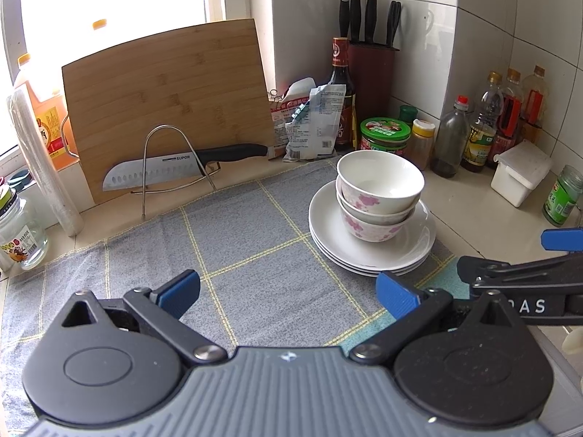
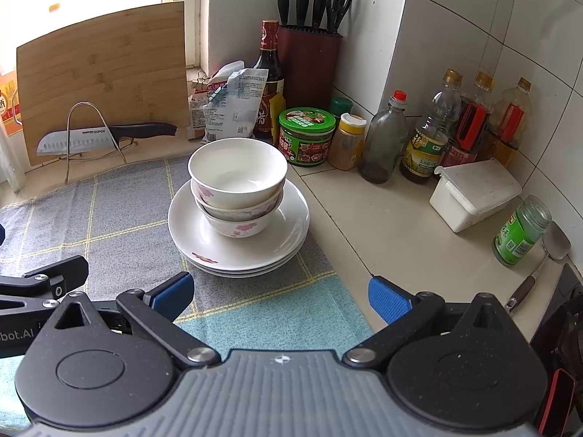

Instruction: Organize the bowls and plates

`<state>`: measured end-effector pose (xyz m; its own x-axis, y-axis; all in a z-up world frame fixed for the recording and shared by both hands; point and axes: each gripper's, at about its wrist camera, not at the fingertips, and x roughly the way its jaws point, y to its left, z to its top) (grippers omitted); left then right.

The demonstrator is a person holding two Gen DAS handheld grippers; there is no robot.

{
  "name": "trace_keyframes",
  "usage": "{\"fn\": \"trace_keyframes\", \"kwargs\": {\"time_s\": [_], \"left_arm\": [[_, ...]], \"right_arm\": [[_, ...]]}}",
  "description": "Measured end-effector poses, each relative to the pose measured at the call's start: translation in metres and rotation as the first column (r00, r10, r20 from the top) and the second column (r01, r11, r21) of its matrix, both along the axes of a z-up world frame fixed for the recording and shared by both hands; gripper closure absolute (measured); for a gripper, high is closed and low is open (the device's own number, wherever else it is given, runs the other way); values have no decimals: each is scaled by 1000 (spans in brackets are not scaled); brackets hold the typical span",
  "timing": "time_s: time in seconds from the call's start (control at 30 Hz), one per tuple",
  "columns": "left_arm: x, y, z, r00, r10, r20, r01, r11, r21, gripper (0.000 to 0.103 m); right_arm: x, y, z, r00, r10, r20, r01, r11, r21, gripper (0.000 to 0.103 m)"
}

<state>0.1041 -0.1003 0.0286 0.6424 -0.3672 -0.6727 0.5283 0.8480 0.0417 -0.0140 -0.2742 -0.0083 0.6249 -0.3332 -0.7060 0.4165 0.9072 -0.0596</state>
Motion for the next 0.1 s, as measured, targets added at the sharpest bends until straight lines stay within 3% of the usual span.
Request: {"fn": "trace_keyframes", "kwargs": {"time_s": [0.1], "left_arm": [[0,1,0,1000,0,-4,0,1000,-1,1]], "right_arm": [[0,1,0,1000,-2,-1,2,1000,-3,0]]}}
